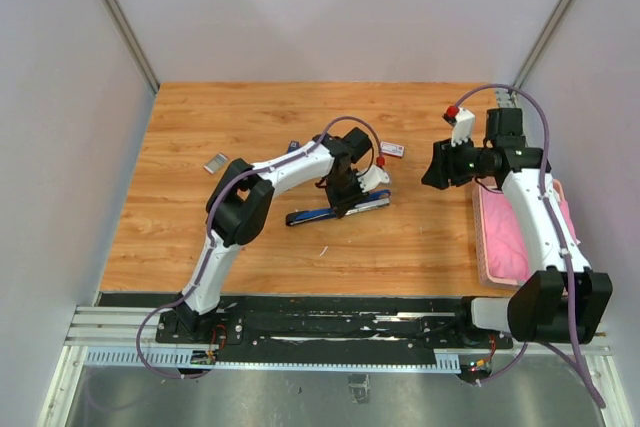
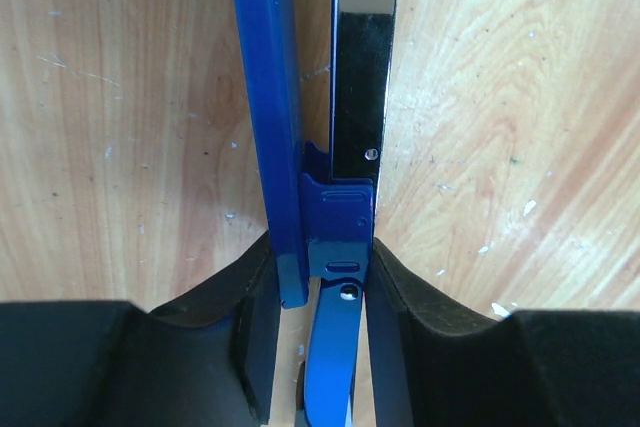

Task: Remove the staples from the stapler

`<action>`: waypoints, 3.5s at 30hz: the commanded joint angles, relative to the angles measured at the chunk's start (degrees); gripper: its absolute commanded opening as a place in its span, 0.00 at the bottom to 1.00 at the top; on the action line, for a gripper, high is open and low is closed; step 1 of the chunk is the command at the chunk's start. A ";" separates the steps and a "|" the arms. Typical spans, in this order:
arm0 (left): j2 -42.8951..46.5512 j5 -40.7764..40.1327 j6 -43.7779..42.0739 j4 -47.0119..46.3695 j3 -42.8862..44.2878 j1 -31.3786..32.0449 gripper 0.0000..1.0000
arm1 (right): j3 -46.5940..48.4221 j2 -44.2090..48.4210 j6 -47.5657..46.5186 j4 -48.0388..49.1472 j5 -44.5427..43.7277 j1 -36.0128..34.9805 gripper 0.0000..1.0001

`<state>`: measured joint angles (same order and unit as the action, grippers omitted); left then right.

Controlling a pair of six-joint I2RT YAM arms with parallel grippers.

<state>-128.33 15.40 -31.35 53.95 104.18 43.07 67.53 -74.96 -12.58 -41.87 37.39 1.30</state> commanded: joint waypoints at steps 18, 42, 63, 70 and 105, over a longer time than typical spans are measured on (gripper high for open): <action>11.27 -41.21 -4.28 -33.82 -25.03 11.90 0.00 | -5.95 7.32 2.78 10.06 -11.90 5.24 0.46; 16.53 -52.45 -9.49 -51.52 -36.98 18.75 0.00 | -6.74 7.28 2.88 10.49 -11.34 6.47 0.44; 20.55 -25.16 8.84 -29.75 -19.92 4.38 0.00 | -7.19 6.94 3.35 10.49 -9.14 7.55 0.44; 24.14 -5.83 13.40 -25.06 -16.08 -3.67 0.00 | -7.26 6.58 3.39 10.49 -8.76 7.73 0.44; 1.39 24.38 31.53 -15.43 9.41 -40.13 0.00 | -7.92 5.33 4.38 11.13 -2.22 8.92 0.43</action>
<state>-125.43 38.74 -1.21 38.46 109.86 3.90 60.45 -69.23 -9.17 -31.88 31.14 9.15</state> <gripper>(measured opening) 0.383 0.434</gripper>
